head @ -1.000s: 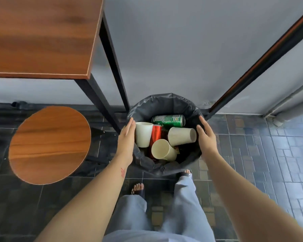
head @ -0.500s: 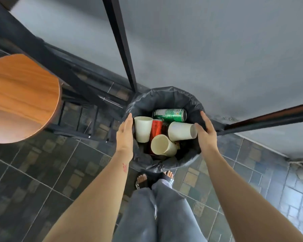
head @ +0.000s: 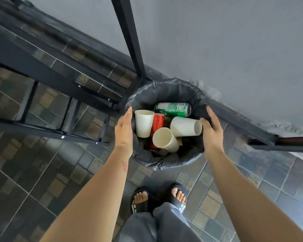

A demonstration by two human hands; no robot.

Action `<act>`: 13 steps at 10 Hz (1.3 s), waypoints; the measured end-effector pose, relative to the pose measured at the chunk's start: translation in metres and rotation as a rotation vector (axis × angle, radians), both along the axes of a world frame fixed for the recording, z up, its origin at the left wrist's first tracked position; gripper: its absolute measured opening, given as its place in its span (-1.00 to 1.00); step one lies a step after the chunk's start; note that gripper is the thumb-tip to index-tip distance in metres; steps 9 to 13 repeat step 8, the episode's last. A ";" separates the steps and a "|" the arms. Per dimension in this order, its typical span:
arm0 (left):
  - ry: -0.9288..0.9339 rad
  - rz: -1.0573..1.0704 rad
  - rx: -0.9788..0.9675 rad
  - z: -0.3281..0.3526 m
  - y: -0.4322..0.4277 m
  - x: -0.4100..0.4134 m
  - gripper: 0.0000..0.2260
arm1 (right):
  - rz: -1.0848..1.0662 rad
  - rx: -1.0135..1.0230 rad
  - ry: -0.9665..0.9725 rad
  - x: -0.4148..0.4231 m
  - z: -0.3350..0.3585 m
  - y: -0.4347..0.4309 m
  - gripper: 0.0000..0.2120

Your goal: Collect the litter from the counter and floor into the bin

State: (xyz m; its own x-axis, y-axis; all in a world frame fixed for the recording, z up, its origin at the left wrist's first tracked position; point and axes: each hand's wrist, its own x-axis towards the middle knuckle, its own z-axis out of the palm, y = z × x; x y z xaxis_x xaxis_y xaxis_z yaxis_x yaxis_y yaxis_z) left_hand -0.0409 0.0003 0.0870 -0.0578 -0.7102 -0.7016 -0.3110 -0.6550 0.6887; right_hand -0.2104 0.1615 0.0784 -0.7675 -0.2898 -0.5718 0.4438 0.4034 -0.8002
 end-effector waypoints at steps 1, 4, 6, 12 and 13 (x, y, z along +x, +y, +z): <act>0.005 -0.017 -0.039 -0.041 -0.018 -0.006 -0.42 | 0.009 -0.011 0.020 -0.007 -0.042 -0.018 -0.57; -0.077 -0.191 -0.126 -0.121 -0.052 -0.013 -0.43 | 0.009 -0.019 0.056 -0.015 -0.120 -0.051 -0.61; -0.216 -0.523 -0.200 -0.142 -0.056 0.004 -0.50 | 0.280 0.088 0.220 -0.011 -0.137 -0.042 -0.52; -0.626 -0.883 -0.401 -0.113 -0.055 0.005 -0.45 | 0.573 0.427 0.506 -0.013 -0.100 -0.035 -0.46; -0.626 -0.883 -0.401 -0.113 -0.055 0.005 -0.45 | 0.573 0.427 0.506 -0.013 -0.100 -0.035 -0.46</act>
